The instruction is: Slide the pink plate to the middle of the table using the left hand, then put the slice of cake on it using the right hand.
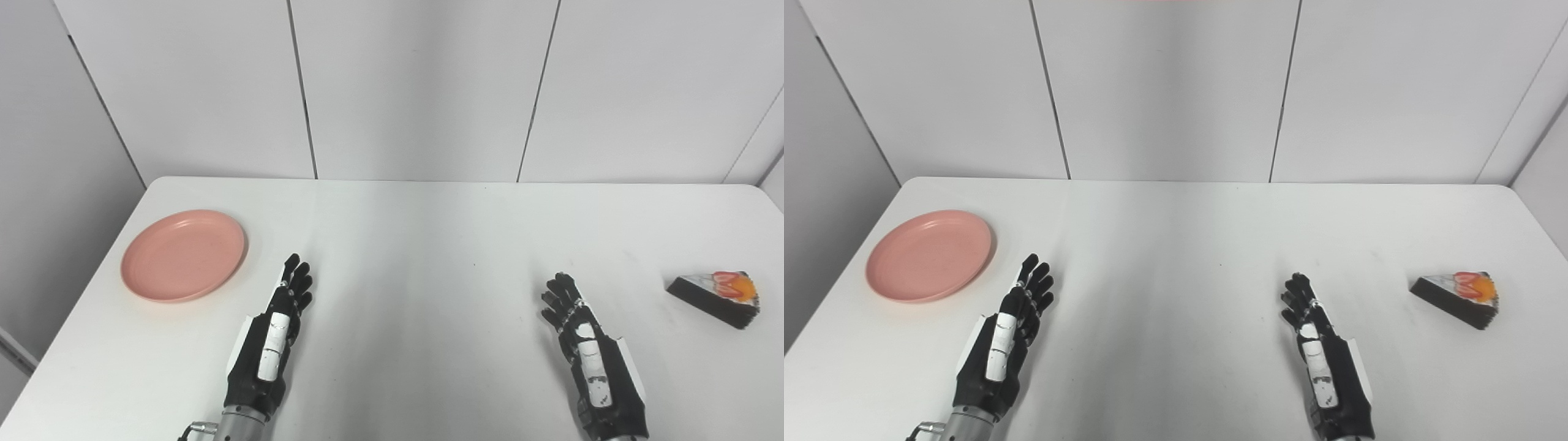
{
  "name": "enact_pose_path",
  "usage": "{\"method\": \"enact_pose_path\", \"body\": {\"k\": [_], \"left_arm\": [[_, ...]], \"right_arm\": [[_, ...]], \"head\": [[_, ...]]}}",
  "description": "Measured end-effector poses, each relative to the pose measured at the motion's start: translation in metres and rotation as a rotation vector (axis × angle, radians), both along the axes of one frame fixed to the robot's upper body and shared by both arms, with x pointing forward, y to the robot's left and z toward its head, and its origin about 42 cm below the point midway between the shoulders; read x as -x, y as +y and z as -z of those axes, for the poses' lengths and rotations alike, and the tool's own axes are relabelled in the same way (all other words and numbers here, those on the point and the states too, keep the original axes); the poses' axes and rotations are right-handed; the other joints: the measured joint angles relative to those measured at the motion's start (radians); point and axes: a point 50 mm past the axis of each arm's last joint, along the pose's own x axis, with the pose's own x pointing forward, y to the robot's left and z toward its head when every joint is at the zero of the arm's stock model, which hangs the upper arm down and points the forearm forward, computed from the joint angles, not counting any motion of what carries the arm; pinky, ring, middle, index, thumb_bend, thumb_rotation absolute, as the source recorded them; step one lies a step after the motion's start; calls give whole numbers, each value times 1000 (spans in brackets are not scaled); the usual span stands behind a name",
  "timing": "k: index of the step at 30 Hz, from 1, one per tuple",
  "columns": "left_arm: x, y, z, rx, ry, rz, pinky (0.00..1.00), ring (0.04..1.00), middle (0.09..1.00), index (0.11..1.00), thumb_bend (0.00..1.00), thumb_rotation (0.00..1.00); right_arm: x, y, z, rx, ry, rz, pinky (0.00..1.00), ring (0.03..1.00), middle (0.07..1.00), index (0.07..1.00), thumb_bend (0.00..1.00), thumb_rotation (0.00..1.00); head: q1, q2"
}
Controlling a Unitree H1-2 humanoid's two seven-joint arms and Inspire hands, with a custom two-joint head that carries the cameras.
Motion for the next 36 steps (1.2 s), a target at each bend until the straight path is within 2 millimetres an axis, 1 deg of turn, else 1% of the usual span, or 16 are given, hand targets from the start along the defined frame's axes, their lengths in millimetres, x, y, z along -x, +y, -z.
{"method": "enact_pose_path", "body": {"k": [6, 17, 30, 34, 35, 36], "left_arm": [[0, -1, 0, 0, 6, 3, 1000, 1000, 1000, 1000, 809, 977], [0, -2, 1, 2, 8, 0, 1000, 1000, 1000, 1000, 829, 956], [0, -3, 1, 20, 23, -10, 1000, 1000, 1000, 1000, 836, 964], [0, -4, 2, 22, 27, -11, 1000, 1000, 1000, 1000, 828, 957], [-1, -4, 3, 23, 32, -12, 1000, 1000, 1000, 1000, 828, 957], [-1, -5, 5, 24, 39, -14, 1000, 1000, 1000, 1000, 818, 959]], "right_arm": [[0, 0, 1, -2, 5, -1, 944, 929, 934, 936, 878, 950], [0, -1, 3, -3, 12, -1, 952, 941, 941, 939, 886, 952], [0, -2, 3, 4, 12, 1, 941, 930, 937, 934, 891, 956], [-1, -3, 7, 5, 23, 0, 944, 927, 935, 931, 898, 953], [-1, -3, 9, 5, 30, -2, 944, 927, 935, 931, 898, 953], [-2, -4, 9, 3, 26, -4, 950, 931, 939, 935, 889, 960]], "head": [[5, -2], [8, -5], [9, -3], [49, -43], [49, -43], [64, -60]]}}
